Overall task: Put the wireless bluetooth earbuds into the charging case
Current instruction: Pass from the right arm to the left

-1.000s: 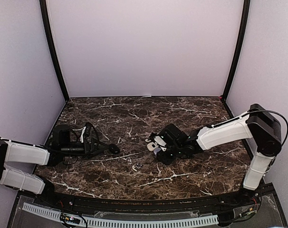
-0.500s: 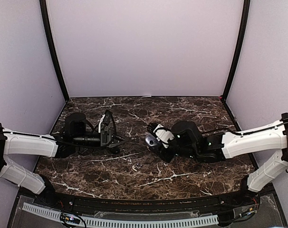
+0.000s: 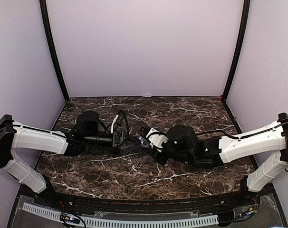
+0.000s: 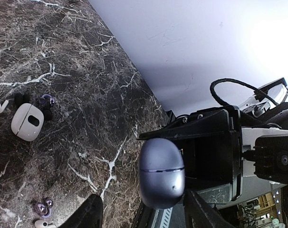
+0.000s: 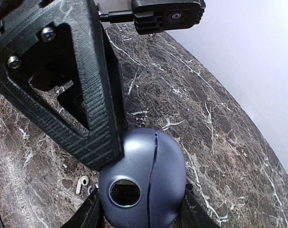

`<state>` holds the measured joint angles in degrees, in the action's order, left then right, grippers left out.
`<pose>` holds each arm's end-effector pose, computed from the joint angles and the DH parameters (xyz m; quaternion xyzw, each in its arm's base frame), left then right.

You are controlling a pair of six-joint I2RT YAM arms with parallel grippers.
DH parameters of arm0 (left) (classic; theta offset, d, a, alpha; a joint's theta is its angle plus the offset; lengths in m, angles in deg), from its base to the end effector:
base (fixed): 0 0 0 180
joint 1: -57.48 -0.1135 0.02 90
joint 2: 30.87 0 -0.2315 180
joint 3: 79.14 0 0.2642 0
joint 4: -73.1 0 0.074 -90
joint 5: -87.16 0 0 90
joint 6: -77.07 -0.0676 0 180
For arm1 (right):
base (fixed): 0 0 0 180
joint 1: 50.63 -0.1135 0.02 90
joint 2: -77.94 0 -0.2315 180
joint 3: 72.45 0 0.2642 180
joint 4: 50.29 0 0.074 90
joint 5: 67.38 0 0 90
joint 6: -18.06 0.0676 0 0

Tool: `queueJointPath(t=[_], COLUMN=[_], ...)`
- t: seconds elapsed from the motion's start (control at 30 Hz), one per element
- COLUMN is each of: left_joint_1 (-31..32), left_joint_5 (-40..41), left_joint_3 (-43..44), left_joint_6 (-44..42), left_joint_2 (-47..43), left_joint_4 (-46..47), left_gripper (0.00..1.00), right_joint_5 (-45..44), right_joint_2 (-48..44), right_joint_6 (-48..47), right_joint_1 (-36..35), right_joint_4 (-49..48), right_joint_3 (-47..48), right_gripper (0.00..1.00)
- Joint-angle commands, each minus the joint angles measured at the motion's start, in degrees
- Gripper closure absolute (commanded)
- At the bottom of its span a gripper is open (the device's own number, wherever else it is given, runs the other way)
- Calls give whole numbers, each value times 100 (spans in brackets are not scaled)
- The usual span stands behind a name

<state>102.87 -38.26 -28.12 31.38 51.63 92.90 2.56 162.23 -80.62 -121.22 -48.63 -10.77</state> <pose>0.2119 -0.2706 0.1789 0.1991 0.7368 -0.5915 0.2601 0.1436 0.3377 0.1858 -0.4548 0.6973 0.1494 0.5335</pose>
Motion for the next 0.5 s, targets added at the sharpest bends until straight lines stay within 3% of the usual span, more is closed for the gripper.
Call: queueJointPath(t=[0.0, 0.13, 0.3, 0.47], left_joint_1=[101, 132, 176, 190], left_joint_5=[18, -79, -134, -224], left_joint_3=[173, 232, 295, 324], left_joint_6=[-132, -174, -178, -191], left_joint_2=[-11, 69, 199, 266], left_joint_4=[6, -70, -102, -69], left_gripper=[40, 51, 53, 76], right_joint_5=[-199, -257, -265, -274], right_joint_2=[119, 173, 219, 224], right_joint_6=[-87, -113, -140, -159], right_joint_1=[-98, -130, -157, -188], right_joint_4=[-252, -248, -237, -231], right_joint_3=[184, 189, 213, 213], right_gripper=[60, 60, 60, 59])
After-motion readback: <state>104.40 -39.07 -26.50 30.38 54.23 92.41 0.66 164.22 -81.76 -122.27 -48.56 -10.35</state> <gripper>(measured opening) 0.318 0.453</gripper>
